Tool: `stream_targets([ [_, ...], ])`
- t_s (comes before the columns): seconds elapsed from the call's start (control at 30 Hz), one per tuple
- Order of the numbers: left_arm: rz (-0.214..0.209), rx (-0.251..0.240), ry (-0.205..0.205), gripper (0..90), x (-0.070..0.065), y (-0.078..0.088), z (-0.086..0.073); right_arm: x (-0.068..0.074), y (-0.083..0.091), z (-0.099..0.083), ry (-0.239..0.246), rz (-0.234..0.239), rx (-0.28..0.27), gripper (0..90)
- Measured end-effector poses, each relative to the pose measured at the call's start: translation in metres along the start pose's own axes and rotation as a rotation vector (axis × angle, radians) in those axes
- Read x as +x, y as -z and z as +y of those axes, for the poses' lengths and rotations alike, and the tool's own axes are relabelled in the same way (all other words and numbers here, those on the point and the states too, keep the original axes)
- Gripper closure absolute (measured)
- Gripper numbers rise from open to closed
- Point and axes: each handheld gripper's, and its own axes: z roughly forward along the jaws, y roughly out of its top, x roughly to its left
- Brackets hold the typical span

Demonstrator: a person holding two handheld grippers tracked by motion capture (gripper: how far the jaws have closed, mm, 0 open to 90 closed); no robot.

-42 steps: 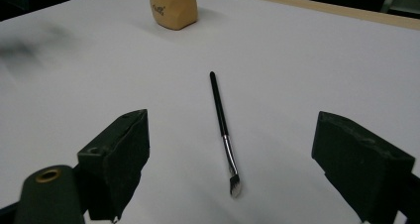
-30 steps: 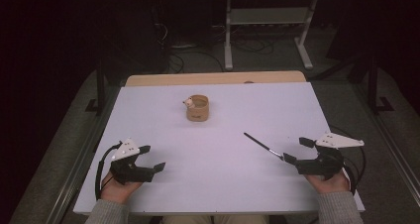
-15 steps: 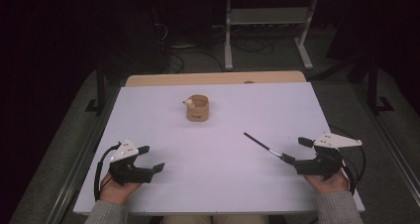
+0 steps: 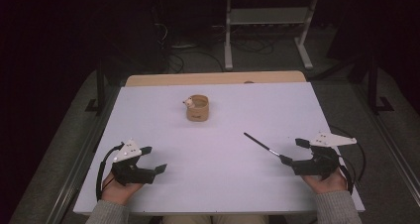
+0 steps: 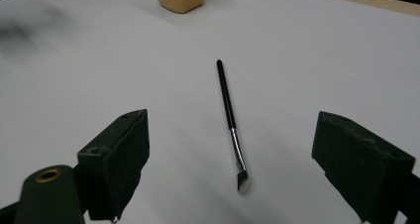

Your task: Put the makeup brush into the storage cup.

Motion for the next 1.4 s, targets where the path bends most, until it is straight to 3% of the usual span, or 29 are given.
stream_targets([
  [0.17,0.005,-0.006,0.021,16.5,0.001,0.001,-0.001,0.001,0.002,0.005,0.008,0.001,0.001,13.6],
  [0.23,0.008,-0.006,0.011,16.5,0.003,0.001,-0.001,0.001,0.001,0.008,0.012,0.004,0.008,13.6],
  [0.7,0.019,-0.009,-0.01,16.6,0.004,0.003,0.0,-0.003,-0.01,0.041,0.039,0.026,0.124,15.5],
  [1.13,0.018,-0.017,0.003,16.6,0.004,0.004,0.001,-0.007,-0.026,0.06,0.068,0.043,0.204,17.1],
  [1.4,0.019,-0.017,0.0,16.6,0.005,0.003,0.001,-0.007,-0.037,0.078,0.089,0.047,0.281,19.2],
])
